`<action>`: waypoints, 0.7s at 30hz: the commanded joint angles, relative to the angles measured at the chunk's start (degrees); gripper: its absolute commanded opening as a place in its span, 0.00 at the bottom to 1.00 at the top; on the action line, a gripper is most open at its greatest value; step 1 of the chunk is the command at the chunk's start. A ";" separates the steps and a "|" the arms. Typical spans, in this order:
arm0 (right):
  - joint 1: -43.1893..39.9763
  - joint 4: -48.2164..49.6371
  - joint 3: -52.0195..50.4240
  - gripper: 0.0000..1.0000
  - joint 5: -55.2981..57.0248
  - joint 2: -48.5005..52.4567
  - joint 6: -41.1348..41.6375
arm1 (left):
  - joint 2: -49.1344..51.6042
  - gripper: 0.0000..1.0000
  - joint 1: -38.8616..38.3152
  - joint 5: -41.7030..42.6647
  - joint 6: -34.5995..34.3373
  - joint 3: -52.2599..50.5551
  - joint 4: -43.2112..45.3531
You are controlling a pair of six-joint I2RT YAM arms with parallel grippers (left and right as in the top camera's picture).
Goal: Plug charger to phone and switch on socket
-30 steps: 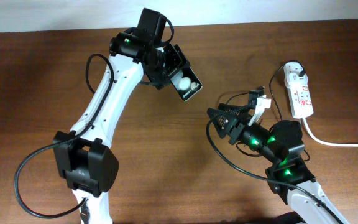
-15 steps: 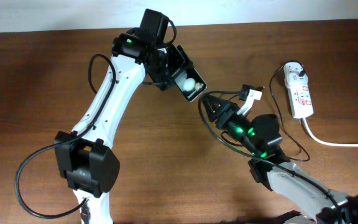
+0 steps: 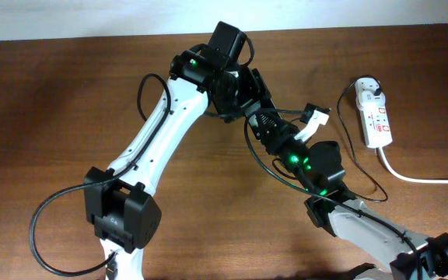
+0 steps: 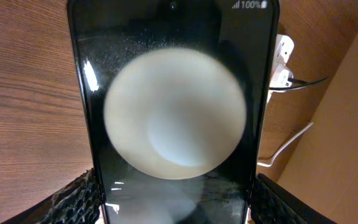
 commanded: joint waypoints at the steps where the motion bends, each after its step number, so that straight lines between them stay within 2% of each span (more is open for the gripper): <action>1: 0.42 0.35 1.18 0.28 -0.35 0.42 -0.09 | -0.02 0.63 -0.31 1.01 -0.57 0.37 0.46; 8: 0.42 0.24 1.18 0.09 -2.10 0.39 -0.09 | -0.02 0.64 -0.28 1.05 -0.57 0.37 0.42; 10: -0.22 0.33 1.18 0.04 -2.49 0.39 -0.07 | -0.04 0.75 -0.26 1.29 -0.55 0.37 -0.20; 11: -0.55 0.52 1.18 0.04 -2.73 0.39 -0.07 | -0.04 0.79 -0.15 1.29 -0.55 0.37 -0.24; 12: -0.92 0.70 1.18 0.04 -3.19 0.39 -0.02 | -0.11 0.89 0.11 1.55 -0.52 0.37 -0.28; 14: -0.94 0.70 1.18 0.04 -3.34 0.39 1.49 | -1.25 0.96 2.08 2.51 1.22 0.55 -0.02; 15: -0.94 1.22 1.18 0.04 -3.32 0.39 1.75 | -2.32 1.00 3.69 2.49 3.34 0.70 0.26; 16: -0.94 1.81 1.18 0.04 -3.32 0.39 4.13 | -3.56 0.99 5.40 2.32 5.29 0.70 0.33; 17: -0.94 1.95 1.18 0.04 -3.34 0.39 10.21 | -4.92 0.99 7.32 2.29 7.87 0.70 0.31; 19: -0.94 1.90 1.18 0.04 -3.37 0.39 15.34 | -8.04 0.99 11.32 2.23 16.20 0.70 -0.50; 21: -0.94 1.99 1.18 0.04 -4.17 0.39 25.81 | -11.15 0.99 15.34 2.10 24.13 0.70 -3.54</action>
